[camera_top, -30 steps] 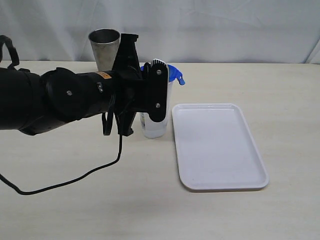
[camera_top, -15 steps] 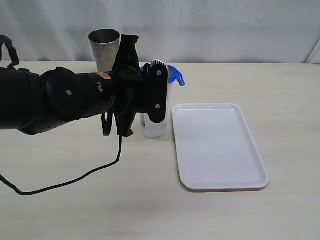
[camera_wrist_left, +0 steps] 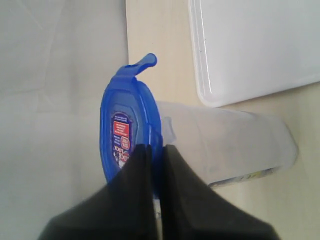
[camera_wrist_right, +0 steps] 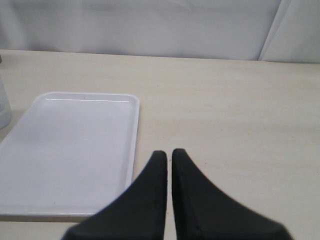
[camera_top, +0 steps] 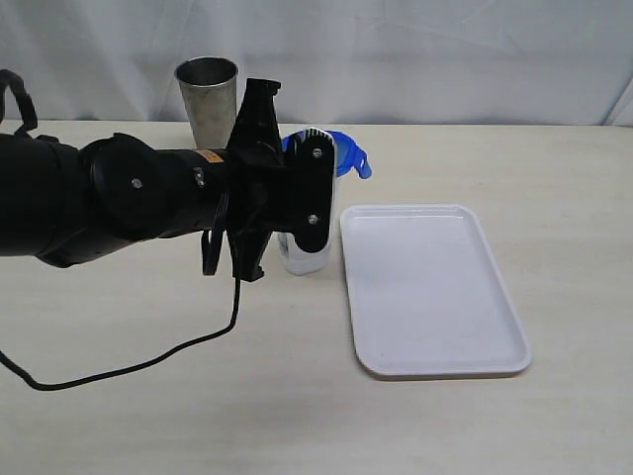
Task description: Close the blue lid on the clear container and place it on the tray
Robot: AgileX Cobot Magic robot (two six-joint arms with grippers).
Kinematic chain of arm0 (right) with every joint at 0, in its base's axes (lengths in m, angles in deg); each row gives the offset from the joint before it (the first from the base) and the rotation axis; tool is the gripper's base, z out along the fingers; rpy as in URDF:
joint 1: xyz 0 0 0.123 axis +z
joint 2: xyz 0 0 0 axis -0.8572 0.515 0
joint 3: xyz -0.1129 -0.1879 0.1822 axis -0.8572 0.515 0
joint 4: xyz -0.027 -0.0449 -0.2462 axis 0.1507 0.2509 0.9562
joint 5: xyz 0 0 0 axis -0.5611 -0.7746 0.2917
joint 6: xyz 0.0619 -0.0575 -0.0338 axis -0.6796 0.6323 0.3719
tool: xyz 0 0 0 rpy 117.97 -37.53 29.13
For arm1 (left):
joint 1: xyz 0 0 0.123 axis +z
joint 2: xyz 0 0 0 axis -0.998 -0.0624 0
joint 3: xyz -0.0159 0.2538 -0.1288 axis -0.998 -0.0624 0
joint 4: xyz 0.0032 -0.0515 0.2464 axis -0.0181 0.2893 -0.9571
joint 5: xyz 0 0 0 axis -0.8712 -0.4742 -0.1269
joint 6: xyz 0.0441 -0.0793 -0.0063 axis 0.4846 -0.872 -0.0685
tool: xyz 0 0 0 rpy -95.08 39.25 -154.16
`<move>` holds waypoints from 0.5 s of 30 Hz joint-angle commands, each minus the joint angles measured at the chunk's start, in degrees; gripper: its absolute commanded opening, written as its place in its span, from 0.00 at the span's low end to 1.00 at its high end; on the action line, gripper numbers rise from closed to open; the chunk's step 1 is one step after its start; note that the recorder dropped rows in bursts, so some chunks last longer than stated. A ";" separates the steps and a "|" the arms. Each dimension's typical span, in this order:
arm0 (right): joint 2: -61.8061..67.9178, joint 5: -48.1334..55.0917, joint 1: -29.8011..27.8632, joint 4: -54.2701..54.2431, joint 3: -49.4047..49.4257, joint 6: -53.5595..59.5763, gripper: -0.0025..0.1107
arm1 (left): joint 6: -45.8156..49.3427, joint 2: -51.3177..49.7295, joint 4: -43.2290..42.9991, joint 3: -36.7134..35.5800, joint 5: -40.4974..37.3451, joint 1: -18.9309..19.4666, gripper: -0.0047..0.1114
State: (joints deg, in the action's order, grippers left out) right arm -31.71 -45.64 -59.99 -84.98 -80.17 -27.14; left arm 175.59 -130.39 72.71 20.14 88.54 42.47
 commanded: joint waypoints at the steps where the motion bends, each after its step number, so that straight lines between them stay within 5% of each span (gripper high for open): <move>1: -0.24 -0.23 -0.21 0.39 0.11 0.15 0.06 | 0.78 0.41 0.67 -0.27 2.06 -0.06 0.04; 15: -0.24 -0.23 -0.21 0.39 0.11 0.15 0.06 | 5.13 0.41 0.67 -0.27 5.54 -0.06 0.04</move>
State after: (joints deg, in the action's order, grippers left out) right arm -31.71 -45.64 -59.99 -84.98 -80.17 -27.14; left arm 178.86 -130.39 72.71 20.14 93.21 42.47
